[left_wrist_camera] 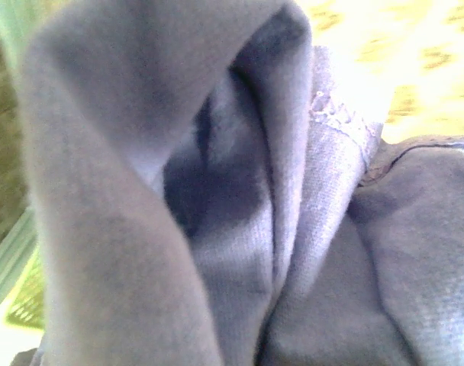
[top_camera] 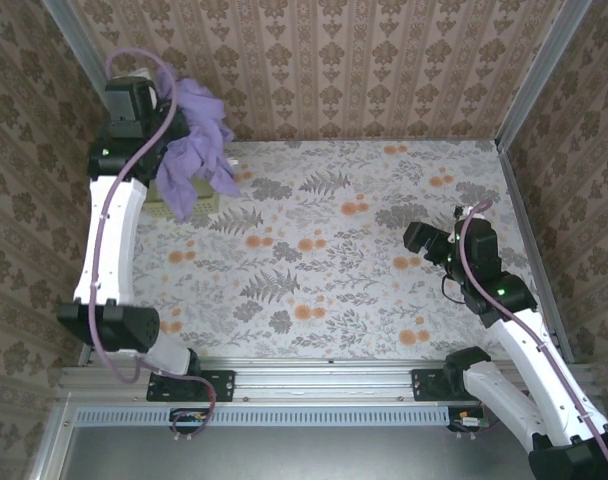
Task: Fold the inside-out t-shirt
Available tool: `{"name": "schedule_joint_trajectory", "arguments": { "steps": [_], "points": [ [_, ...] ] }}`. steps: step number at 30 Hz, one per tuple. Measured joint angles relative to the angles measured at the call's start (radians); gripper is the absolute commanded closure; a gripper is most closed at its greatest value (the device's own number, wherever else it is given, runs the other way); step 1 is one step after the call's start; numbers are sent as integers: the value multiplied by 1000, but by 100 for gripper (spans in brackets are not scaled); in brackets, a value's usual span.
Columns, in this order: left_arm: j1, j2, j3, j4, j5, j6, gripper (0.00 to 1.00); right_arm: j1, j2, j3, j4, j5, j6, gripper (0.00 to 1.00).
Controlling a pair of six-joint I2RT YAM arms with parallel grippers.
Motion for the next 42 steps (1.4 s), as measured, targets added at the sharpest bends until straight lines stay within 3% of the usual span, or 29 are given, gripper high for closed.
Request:
{"name": "schedule_joint_trajectory", "arguments": {
  "steps": [4,10,17,19,22,24,27,35,40,42],
  "points": [
    [-199,-75,-25,17,-40,36,100,0,0,24,-36,-1,-2,0],
    [-481,-64,-62,40,-116,68,100,0,-1,27,-70,-4,-2,0],
    [-657,14,-187,145,-82,58,92,0,-21,27,-93,-5,-2,0],
    [-678,45,-239,179,-57,50,81,0,-26,25,-93,-6,-1,0],
    [-692,95,-341,225,-18,26,43,1,-27,16,-92,-21,2,0],
    [-692,121,-414,235,-11,14,25,6,-22,4,-92,-35,3,0],
    [-683,121,-530,240,-20,-8,12,35,9,-9,-87,-48,3,0],
    [-631,16,-848,332,16,-49,9,155,206,-23,-5,-52,13,0],
    [-614,16,-943,417,63,-89,23,240,369,-10,57,-42,40,5],
    [-585,34,-974,461,98,-106,31,285,437,-2,83,-32,55,14]
  ]
}}
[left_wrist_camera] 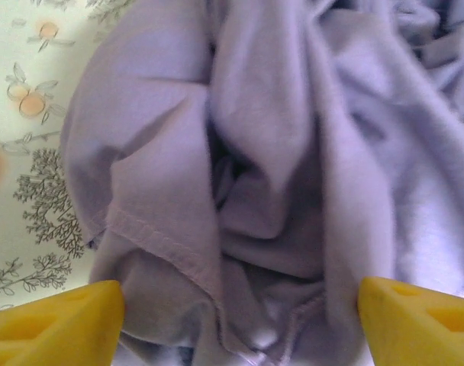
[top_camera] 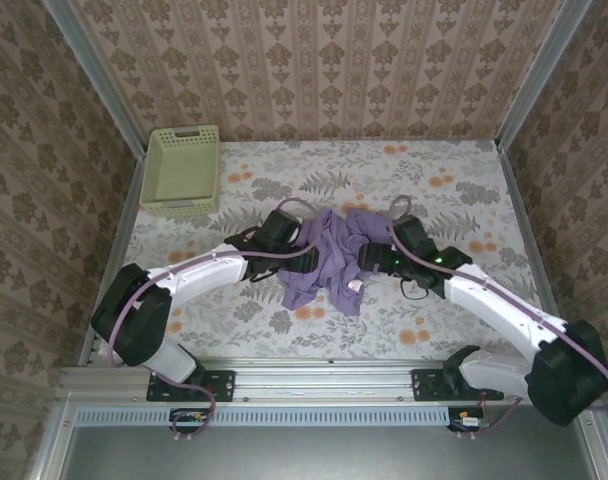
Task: Fold the inside-out t-shirt
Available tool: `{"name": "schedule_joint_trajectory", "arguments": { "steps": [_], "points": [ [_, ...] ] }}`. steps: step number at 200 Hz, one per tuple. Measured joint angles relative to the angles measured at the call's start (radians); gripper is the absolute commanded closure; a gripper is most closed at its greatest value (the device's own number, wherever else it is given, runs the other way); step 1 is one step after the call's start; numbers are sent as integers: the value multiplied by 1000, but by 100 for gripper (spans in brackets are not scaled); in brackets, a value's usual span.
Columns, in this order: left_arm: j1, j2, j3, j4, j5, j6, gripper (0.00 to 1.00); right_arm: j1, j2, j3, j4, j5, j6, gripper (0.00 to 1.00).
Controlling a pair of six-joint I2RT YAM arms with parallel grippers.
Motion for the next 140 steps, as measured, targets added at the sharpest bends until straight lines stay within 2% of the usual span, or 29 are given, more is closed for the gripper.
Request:
{"name": "schedule_joint_trajectory", "arguments": {
  "steps": [14,51,78,103,114,140],
  "points": [
    [21,36,-8,30,27,-14,37,39,73,15,26,5,21,26],
    [30,110,-8,78,87,-26,49,92,226,64,58,7,36,42],
    [39,115,-8,96,123,-35,71,109,303,98,79,9,37,61],
    [53,115,-8,101,137,-41,92,115,336,122,71,23,25,86],
    [61,111,-8,95,138,-40,100,117,337,140,45,53,16,92],
    [105,23,-16,40,130,-30,100,117,291,176,-42,174,-18,98]
  ]
}}
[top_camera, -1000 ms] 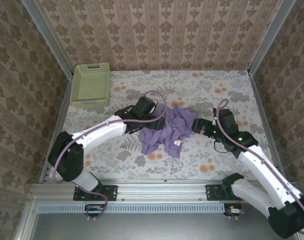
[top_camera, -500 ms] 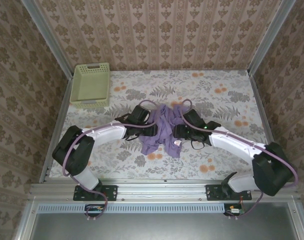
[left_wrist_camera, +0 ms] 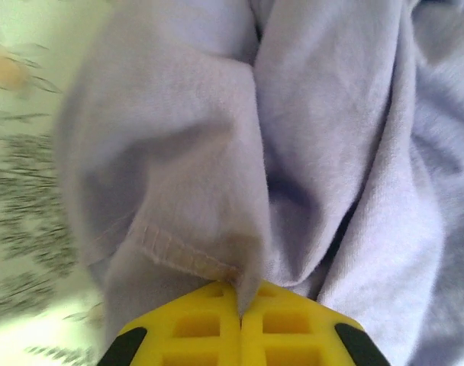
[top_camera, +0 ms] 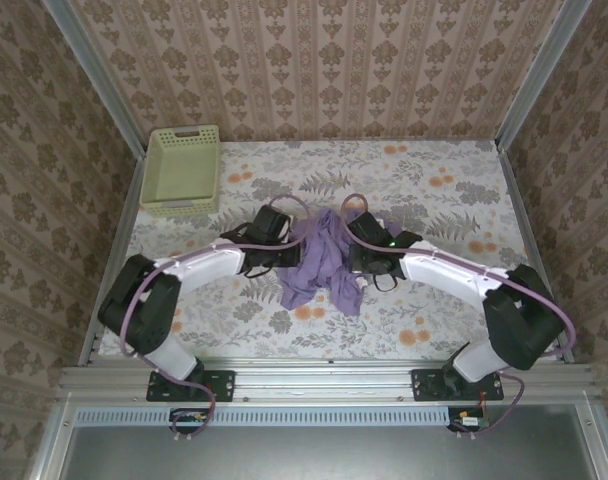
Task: Fold the inside-out t-shirt
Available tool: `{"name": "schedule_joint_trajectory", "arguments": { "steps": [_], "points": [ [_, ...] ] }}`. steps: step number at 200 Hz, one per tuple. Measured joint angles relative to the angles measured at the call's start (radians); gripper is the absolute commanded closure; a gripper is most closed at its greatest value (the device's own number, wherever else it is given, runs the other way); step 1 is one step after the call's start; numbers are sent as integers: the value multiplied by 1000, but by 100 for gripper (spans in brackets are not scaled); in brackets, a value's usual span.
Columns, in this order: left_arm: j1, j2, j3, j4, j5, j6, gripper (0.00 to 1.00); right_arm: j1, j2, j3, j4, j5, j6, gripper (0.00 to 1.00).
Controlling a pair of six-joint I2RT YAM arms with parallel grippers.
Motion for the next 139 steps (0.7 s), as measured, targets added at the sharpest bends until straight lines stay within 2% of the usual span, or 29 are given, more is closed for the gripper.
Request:
{"name": "schedule_joint_trajectory", "arguments": {
  "steps": [19,46,65,82,107,139],
  "points": [
    [59,-132,-14,-39,-8,11,100,-20,-119,9,-86,70,-41,100],
    [165,-396,-16,-100,-37,26,100,-99,-328,88,-203,142,-95,100],
    [210,-591,-15,-128,-72,37,100,-148,-450,150,-252,167,-127,100],
    [239,-695,-15,-135,-90,40,100,-169,-530,183,-276,177,-148,99],
    [270,-735,-15,-156,-109,48,100,-198,-577,196,-294,175,-167,100],
    [303,-621,-24,-188,-105,51,100,-251,-482,184,-289,154,-167,100]
  ]
}}
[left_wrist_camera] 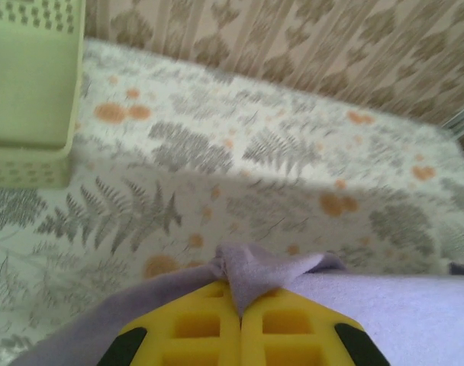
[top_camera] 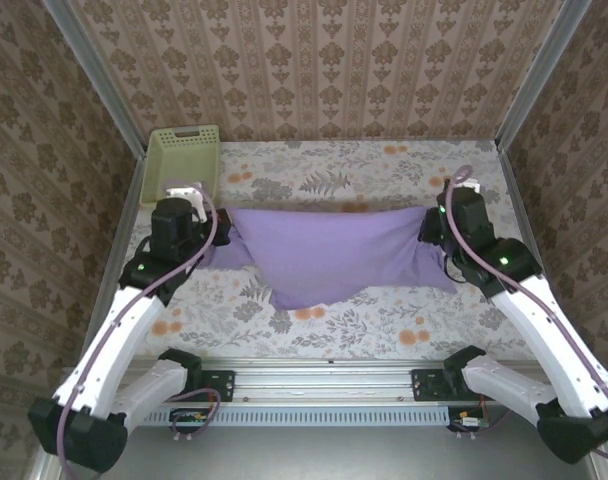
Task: Fold the inside-out t-shirt
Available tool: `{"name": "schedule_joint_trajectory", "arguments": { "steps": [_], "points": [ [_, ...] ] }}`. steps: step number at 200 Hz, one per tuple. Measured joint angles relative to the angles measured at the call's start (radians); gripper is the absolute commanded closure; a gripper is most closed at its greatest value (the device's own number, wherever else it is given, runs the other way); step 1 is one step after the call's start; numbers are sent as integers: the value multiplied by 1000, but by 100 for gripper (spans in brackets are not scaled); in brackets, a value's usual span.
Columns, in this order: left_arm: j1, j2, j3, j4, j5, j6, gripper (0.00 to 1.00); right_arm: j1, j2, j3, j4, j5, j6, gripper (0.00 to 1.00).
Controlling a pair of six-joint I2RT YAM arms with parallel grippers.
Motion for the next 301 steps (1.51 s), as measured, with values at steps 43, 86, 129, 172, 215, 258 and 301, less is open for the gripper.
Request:
{"name": "schedule_joint_trajectory", "arguments": {
  "steps": [43,86,129,172,215,258,301],
  "points": [
    [62,203,10,-62,66,0,100,-23,161,3,-6,-42,-1,100],
    [79,310,322,-120,113,3,100,-71,200,300,-52,-65,-36,100],
    [90,246,480,-39,120,12,100,-73,145,455,-53,-73,-64,100],
    [90,49,195,5,142,11,100,-67,-39,127,-45,-189,0,99],
    [90,46,-171,-12,212,-8,87,5,-19,-389,-15,-318,172,57],
    [89,104,-219,-120,211,-13,39,19,28,-406,-39,-296,222,23],
    [104,121,-77,-132,73,-33,20,-33,146,-109,16,-199,130,20]
  ]
}}
